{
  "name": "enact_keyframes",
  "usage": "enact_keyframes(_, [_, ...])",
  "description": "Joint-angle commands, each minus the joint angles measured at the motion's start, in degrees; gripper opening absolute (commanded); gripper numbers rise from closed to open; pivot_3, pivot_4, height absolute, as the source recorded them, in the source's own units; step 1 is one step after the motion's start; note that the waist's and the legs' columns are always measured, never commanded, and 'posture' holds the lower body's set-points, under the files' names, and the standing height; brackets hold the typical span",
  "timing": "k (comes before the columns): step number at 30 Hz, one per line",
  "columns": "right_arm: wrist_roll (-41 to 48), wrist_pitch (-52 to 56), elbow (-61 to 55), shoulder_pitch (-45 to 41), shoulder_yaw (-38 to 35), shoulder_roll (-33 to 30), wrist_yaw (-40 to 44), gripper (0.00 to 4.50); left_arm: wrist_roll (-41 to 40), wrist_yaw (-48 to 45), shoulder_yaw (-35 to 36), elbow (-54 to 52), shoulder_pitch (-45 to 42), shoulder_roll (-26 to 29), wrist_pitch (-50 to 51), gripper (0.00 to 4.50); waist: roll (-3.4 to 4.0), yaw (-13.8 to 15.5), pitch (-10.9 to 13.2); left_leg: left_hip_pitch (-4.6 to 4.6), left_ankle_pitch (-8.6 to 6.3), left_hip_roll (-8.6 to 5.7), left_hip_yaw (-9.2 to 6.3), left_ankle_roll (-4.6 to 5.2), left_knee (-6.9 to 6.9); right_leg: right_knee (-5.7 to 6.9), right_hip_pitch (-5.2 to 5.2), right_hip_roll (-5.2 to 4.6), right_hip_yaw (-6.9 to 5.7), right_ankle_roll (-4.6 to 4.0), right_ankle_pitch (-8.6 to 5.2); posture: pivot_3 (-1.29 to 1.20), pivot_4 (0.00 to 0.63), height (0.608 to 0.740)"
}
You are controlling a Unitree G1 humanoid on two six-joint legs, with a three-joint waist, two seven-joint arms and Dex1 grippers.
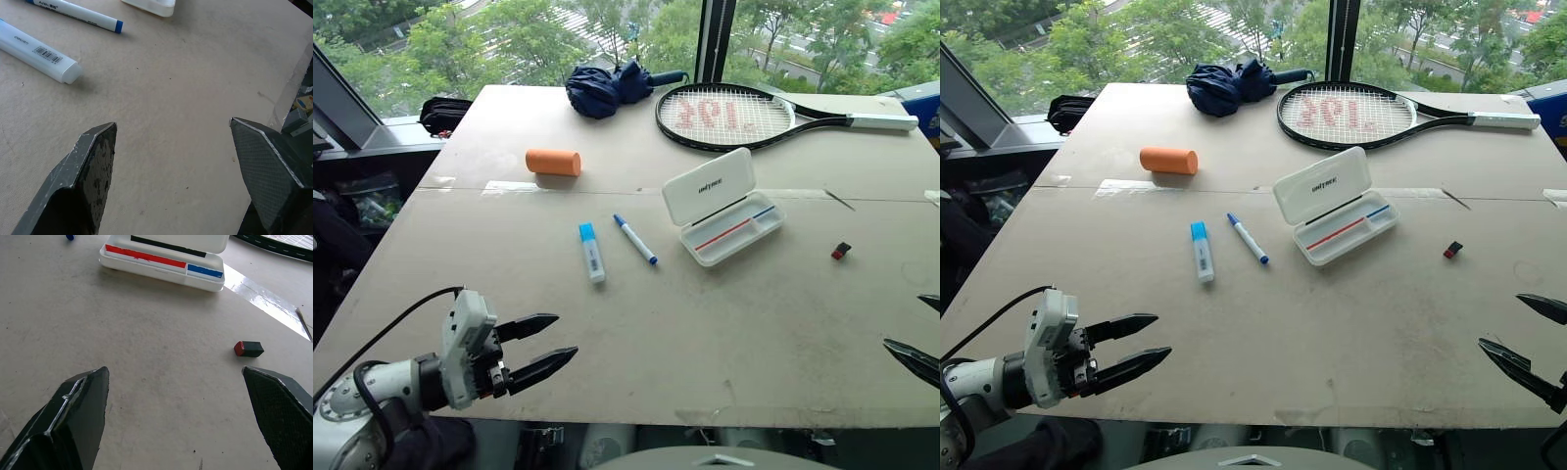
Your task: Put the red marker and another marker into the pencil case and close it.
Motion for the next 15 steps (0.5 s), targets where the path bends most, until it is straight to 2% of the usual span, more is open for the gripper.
enact_keyframes(1, [0.03,1.01,-0.68,-2.27,0.65,-2.24,-1.48,4.38,-2.71,1.74,-0.48,-3.51,-2.14,0.26,0.62,3.72,0.0,0.0,0.0,0.0,0.0,0.0,0.0,0.0,0.0,0.0,0.0,0.0,0.0,0.0,0.0,0.0,0.15,0.732])
enact_keyframes(7, [-0.39,9.65,-2.58,-14.58,11.19,-10.37,-6.56,4.38,-8.67,4.55,-3.19,-8.38,-7.51,0.78,2.92,3.72,0.0,-0.14,-0.01,0.06,0.0,0.02,0.17,0.0,0.08,0.04,0.01,0.01,0.17,-0.03,0.03,0.0,0.15,0.732])
enact_keyframes(10, [-4.47,12.49,-2.07,-24.81,22.17,-18.16,-6.38,4.38,-8.81,4.38,-4.56,-9.95,-9.27,1.7,2.17,3.72,0.16,-0.35,0.08,0.07,-0.03,0.02,0.19,0.05,0.06,0.04,-0.02,0.08,0.19,-0.01,0.03,0.0,0.15,0.732])
enact_keyframes(12, [-6.96,14.94,1.78,-35.11,31.14,-21.62,-5.54,4.38,-8.48,4.5,-5.51,-10.63,-10.37,2.19,1.65,3.72,0.17,-0.55,0.12,0.05,-0.03,0.04,0.19,0.05,0.06,0.05,-0.07,0.11,0.19,-0.01,0.03,0.0,0.15,0.732])
enact_keyframes(15, [-14.83,11.94,11.81,-54.87,47.03,-21.03,0.53,4.38,-8.92,5.59,-6.31,-11.27,-11.68,2.24,1.61,3.72,0.2,-0.93,0.19,0.07,-0.02,0.06,0.21,0.05,0.06,0.02,-0.05,0.15,0.18,-0.02,0.03,0.0,0.15,0.732])
